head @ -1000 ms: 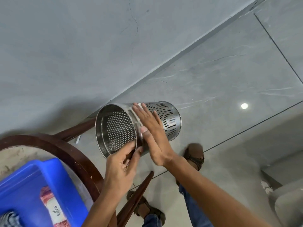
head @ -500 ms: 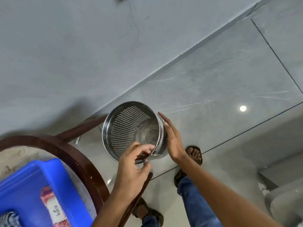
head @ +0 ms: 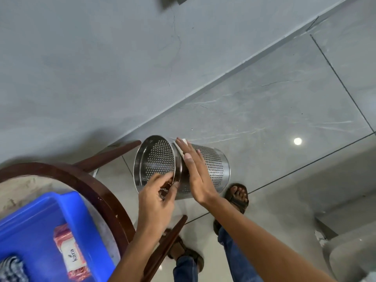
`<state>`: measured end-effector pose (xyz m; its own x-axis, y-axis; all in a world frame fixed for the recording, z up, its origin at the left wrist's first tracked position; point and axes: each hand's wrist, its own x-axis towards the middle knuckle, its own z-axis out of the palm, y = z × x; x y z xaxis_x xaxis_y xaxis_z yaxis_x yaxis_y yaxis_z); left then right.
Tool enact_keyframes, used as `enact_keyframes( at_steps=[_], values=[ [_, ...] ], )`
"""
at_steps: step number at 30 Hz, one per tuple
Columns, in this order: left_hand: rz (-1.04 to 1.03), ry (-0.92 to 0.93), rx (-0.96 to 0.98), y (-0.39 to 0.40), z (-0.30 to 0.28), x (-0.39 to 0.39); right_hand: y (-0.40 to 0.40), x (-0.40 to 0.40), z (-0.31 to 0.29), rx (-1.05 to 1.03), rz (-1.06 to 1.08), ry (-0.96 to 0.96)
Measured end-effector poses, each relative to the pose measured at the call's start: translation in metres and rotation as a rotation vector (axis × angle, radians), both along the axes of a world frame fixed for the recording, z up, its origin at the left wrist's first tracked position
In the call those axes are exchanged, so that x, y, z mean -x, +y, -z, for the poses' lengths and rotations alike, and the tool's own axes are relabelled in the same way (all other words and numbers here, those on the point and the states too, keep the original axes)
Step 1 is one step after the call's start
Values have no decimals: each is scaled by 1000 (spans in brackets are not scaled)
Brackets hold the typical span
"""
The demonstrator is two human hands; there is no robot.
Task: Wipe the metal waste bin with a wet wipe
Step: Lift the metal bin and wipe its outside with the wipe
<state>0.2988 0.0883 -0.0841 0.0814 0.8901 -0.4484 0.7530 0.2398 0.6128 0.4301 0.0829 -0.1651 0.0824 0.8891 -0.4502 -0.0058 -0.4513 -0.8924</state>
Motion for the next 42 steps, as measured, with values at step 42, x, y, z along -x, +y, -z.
enact_keyframes(
  at_steps=[42],
  values=[
    [266, -173, 149, 41, -20, 12, 12, 6, -9, -140, 85, 64]
  ],
)
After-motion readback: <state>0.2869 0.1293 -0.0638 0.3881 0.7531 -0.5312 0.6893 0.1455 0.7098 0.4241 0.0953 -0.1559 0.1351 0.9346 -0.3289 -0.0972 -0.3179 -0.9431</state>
